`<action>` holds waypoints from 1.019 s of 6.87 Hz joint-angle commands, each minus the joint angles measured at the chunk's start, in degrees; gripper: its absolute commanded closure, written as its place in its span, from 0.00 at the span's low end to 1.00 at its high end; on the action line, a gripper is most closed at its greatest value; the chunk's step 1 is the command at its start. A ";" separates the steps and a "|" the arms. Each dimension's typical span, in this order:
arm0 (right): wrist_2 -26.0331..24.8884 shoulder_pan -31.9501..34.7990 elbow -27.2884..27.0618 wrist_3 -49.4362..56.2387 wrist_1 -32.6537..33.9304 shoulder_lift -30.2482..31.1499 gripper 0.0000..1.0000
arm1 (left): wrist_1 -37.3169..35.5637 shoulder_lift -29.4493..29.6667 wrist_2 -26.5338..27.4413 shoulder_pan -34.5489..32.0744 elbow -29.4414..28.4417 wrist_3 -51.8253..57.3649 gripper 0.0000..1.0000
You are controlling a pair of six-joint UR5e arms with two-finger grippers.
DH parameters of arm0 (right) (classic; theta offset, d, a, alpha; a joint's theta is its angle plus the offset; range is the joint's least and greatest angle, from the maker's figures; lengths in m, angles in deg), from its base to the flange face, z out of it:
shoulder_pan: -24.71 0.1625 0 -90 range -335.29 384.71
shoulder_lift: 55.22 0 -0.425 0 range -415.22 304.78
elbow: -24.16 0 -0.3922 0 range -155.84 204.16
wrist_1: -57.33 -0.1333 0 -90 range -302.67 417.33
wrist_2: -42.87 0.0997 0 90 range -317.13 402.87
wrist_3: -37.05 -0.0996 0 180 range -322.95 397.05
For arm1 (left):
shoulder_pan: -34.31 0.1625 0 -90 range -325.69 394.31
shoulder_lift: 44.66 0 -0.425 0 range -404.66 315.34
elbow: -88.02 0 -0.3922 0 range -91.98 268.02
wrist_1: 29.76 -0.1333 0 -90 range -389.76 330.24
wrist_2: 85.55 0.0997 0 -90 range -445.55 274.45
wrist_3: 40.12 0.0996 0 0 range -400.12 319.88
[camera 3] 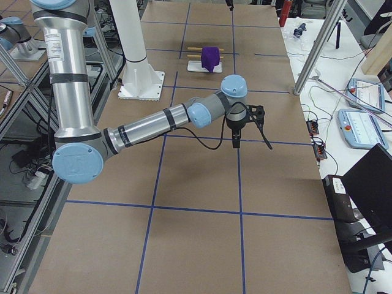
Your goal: Hang towel on rack
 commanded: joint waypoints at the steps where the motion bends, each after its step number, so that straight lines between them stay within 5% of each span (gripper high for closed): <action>1: -5.55 5.85 1.79 25.48 11.46 1.61 0.00 | -16.20 0.51 3.60 -6.03 3.31 15.41 0.41; 3: -3.73 11.49 4.17 32.98 15.98 1.35 0.00 | -37.01 0.25 -0.70 -9.45 12.62 28.24 0.40; 4: 1.33 13.43 5.66 33.59 16.78 1.87 0.00 | -48.52 1.90 -0.97 -12.44 12.66 36.18 0.38; 5: 2.25 14.06 5.67 35.08 16.35 4.31 0.00 | -58.90 3.22 -3.93 -15.25 13.53 36.96 0.07; 7: 2.34 13.97 5.41 35.97 16.00 6.78 0.00 | -72.28 2.62 -8.27 -16.07 18.78 36.88 0.00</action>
